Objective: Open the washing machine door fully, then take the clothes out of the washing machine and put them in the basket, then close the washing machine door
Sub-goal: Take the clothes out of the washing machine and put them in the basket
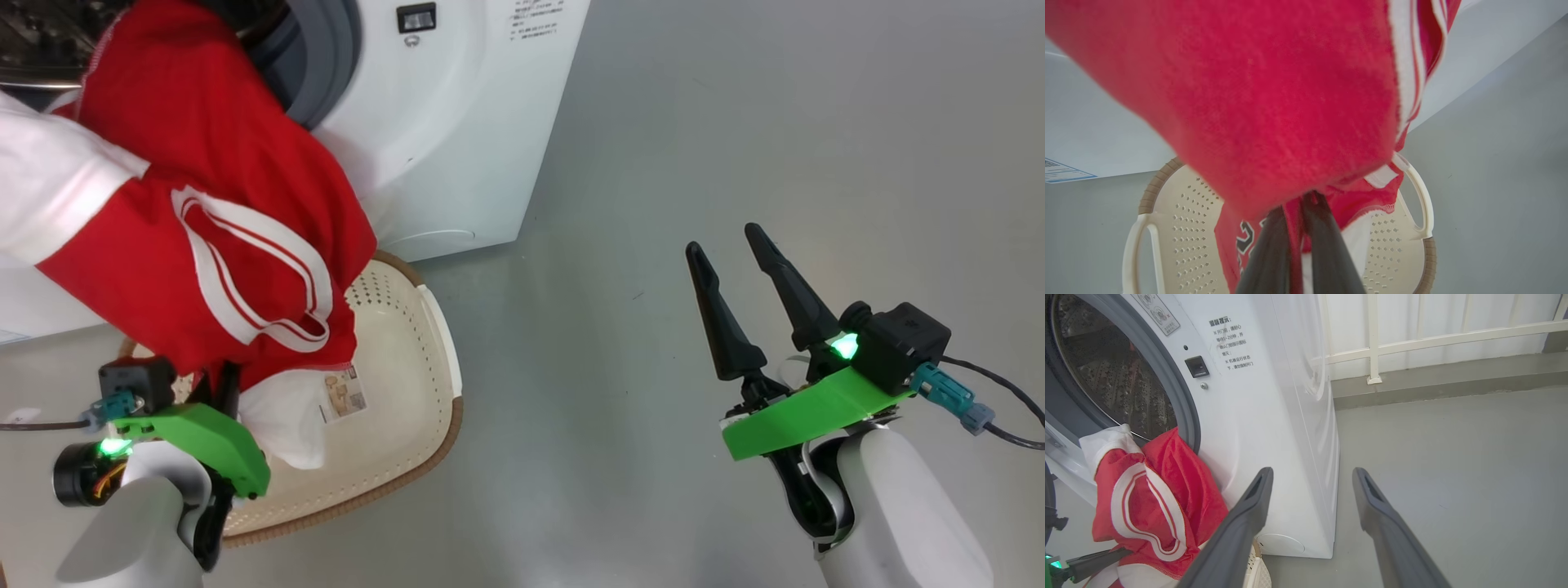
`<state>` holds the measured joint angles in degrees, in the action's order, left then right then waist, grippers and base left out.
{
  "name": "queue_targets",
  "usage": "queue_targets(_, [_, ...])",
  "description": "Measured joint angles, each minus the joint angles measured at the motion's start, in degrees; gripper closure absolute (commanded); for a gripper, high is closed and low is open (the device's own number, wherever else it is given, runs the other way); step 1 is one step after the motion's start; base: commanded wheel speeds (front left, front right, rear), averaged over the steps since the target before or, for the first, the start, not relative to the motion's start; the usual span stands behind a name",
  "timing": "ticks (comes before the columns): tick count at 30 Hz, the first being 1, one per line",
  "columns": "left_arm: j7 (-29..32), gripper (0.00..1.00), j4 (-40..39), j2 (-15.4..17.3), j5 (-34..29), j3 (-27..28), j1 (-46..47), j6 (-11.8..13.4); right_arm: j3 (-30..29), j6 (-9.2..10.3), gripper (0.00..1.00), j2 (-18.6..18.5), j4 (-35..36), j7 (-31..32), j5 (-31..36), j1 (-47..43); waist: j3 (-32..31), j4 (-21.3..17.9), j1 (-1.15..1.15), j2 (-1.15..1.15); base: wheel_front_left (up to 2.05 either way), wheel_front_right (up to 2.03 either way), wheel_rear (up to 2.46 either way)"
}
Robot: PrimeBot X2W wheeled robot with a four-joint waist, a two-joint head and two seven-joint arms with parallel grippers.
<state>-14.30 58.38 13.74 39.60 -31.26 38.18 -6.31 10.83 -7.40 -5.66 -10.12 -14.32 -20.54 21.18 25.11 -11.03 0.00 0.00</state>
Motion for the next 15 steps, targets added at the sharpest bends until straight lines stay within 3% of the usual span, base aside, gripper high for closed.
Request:
queue_targets(6, [0.0,1.0,1.2,-1.0,-1.9,2.0,0.0,-0.5,-0.1,0.0,0.0,0.1,-0.1,0.0,0.3,0.0,0.1,0.1,0.0,0.0,0.0,0.0,0.0])
queue_targets(7, [0.0,0.73,1.3,-1.2,-2.1,2.2,0.0,-0.5,-0.1,0.0,0.0,0.1,-0.1,0.0,0.3,0.0,0.0,0.2,0.0,0.0,0.0,0.0,0.0])
queue_targets(8, [0.0,0.25,1.4,-1.2,-2.3,2.5,0.0,-0.5,-0.1,0.0,0.0,0.2,-0.2,0.0,0.3,0.0,0.0,0.3,0.0,0.0,0.0,0.0,0.0])
queue_targets(9, [0.0,0.0,1.5,-1.3,-2.4,3.0,0.0,-0.6,-0.1,0.0,0.0,0.2,-0.2,0.0,0.3,0.0,-0.1,0.4,0.0,0.0,0.0,0.0,0.0])
queue_targets(15, [0.0,0.0,1.4,-1.4,-3.9,4.7,0.0,-0.6,-0.2,0.0,0.0,0.2,-0.4,0.0,0.3,0.0,-0.6,0.9,0.0,0.0,0.0,0.0,0.0])
